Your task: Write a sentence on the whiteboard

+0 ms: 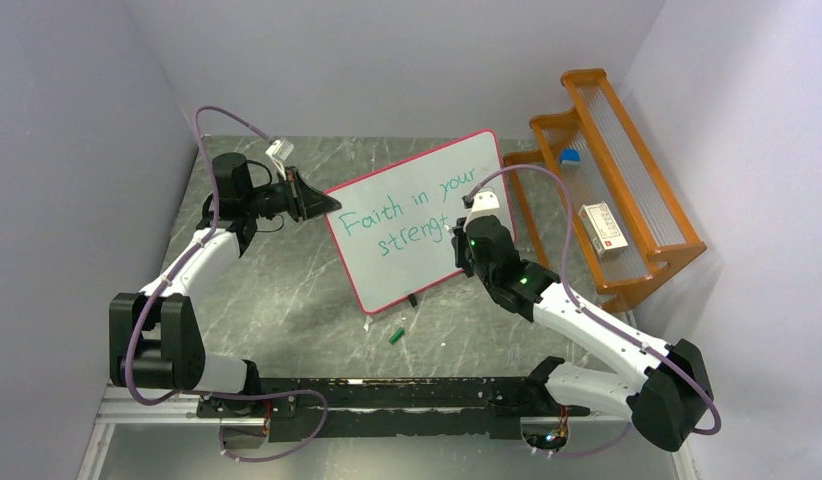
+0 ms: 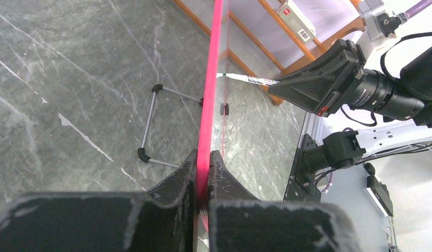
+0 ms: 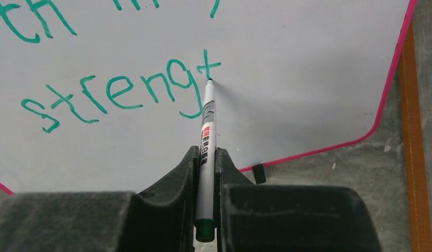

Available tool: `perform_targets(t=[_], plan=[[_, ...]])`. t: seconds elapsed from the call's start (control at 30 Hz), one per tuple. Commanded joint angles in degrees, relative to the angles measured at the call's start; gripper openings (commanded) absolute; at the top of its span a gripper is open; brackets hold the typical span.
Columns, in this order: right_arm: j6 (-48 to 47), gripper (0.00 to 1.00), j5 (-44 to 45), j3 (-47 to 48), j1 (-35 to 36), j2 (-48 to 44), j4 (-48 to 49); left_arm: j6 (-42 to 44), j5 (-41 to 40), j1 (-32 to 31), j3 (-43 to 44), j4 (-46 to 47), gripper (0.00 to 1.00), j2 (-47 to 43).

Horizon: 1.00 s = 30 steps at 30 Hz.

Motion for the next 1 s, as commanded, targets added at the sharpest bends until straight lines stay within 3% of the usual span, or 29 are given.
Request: perform_targets(t=[0.0, 0.97], plan=[[0.07, 0.00, 1.31, -0.51, -0.40, -0.71, -0.78, 4.72, -4.19, -1.09, -0.90, -5.18, 0.05, 2.19], [-3.26, 0.00, 2.82, 4.33, -1.95, 0.83, 5.83, 4.73, -4.22, -1.09, -0.86, -5.25, 0.05, 2.21]])
